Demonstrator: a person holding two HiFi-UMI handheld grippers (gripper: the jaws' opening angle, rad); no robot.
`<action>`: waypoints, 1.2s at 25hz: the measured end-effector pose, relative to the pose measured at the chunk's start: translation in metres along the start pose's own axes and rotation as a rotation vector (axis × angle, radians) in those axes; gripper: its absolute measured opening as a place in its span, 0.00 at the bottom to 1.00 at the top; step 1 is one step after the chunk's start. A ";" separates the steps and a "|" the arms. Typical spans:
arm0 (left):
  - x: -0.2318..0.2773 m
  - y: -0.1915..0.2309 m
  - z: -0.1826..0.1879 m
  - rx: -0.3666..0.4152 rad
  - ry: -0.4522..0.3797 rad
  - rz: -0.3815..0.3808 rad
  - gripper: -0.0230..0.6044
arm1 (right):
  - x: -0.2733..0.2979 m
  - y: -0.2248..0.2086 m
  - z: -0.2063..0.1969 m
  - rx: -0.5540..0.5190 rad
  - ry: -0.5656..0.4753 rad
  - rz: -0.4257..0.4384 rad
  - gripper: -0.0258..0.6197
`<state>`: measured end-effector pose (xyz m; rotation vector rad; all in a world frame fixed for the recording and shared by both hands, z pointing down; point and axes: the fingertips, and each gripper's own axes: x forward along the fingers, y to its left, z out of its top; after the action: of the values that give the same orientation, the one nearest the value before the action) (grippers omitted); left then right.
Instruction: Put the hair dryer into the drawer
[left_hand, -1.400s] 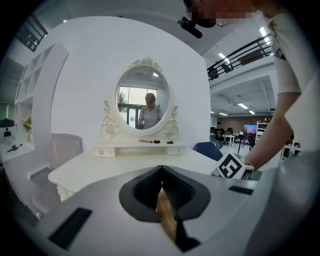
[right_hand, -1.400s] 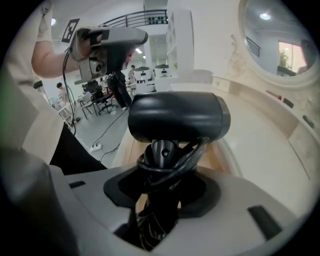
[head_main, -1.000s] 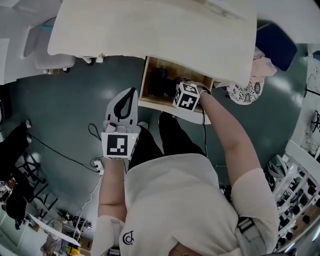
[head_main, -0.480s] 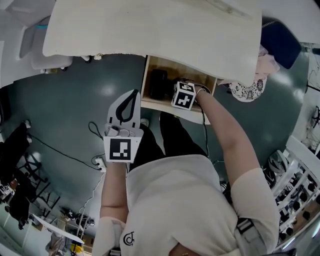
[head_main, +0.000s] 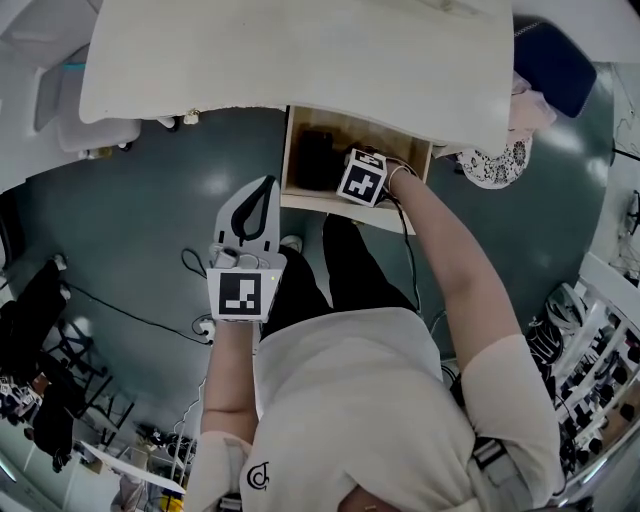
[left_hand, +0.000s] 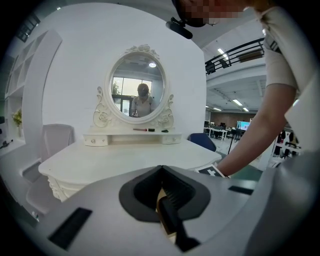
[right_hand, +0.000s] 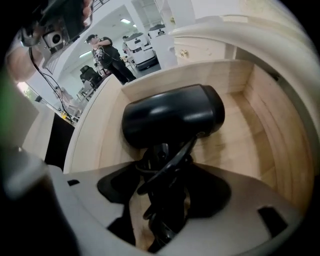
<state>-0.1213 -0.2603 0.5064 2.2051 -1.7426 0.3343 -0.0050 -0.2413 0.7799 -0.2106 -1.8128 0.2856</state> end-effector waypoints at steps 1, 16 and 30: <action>-0.001 -0.001 -0.001 -0.002 -0.001 -0.005 0.06 | 0.000 -0.002 0.000 -0.002 -0.007 -0.028 0.51; -0.035 -0.012 0.020 0.079 -0.031 -0.092 0.06 | -0.125 -0.007 0.035 0.200 -0.330 -0.391 0.18; -0.079 -0.028 0.082 0.203 -0.157 -0.169 0.06 | -0.304 0.090 0.068 0.275 -0.899 -0.775 0.05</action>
<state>-0.1128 -0.2140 0.3990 2.5675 -1.6471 0.3179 0.0063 -0.2495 0.4560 0.9415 -2.5267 0.0584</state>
